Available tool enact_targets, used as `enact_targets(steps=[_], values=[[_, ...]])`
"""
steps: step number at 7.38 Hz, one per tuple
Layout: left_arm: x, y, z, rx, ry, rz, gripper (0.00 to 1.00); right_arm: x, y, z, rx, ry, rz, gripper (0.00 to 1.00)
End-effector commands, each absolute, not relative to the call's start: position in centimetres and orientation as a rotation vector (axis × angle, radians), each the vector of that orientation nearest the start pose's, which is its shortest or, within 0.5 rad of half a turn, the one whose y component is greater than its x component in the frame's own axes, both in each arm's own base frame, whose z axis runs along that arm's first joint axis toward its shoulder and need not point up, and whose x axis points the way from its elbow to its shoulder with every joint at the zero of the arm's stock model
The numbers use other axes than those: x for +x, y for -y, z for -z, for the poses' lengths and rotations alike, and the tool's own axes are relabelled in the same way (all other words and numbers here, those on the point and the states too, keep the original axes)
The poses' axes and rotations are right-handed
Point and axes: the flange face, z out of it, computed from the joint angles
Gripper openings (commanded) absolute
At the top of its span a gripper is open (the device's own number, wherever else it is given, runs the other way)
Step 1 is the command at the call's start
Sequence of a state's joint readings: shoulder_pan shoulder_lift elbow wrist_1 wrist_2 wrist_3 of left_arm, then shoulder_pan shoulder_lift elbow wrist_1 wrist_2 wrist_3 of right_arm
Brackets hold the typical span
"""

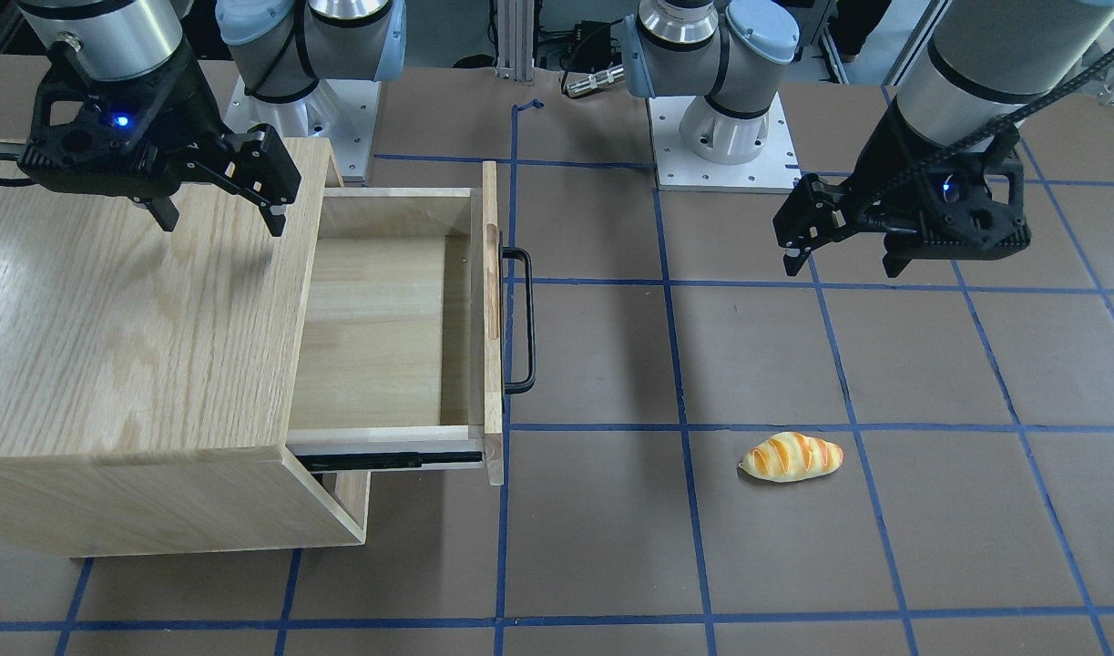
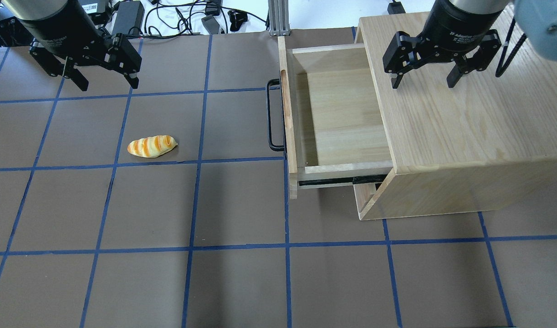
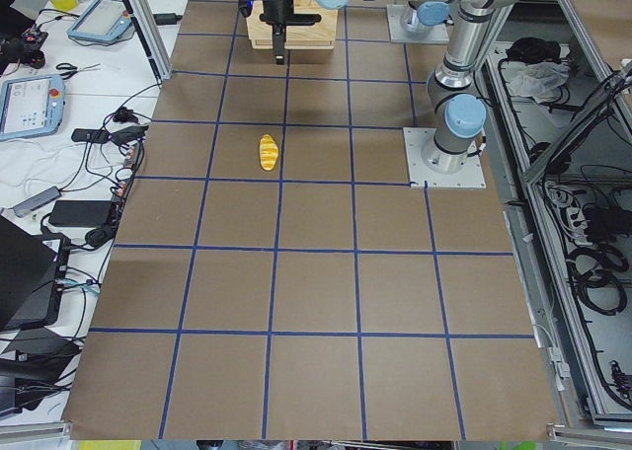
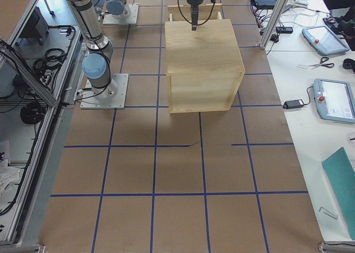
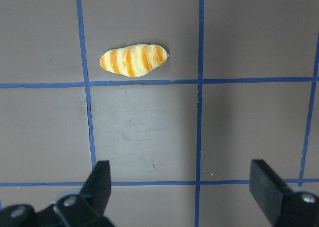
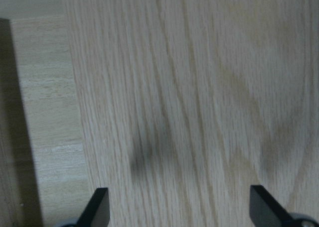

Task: Open upper drawer

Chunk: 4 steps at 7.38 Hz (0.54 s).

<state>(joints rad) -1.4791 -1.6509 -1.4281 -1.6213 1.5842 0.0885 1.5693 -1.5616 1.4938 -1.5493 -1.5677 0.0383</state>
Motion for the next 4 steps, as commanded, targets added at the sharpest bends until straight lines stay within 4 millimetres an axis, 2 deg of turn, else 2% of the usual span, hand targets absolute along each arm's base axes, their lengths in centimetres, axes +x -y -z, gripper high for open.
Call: enact_targets(steps=[1,4], values=[[-8.55,53.59,-51.26,0.000,-3.127,0.020,1.00,13.28,50.01,-51.83,0.065,-3.136,0.070,1.00],[-8.60,52.99,-51.68,0.024,-3.126,0.031,1.00,13.28,50.03,-51.84,0.065,-3.136,0.072,1.00]])
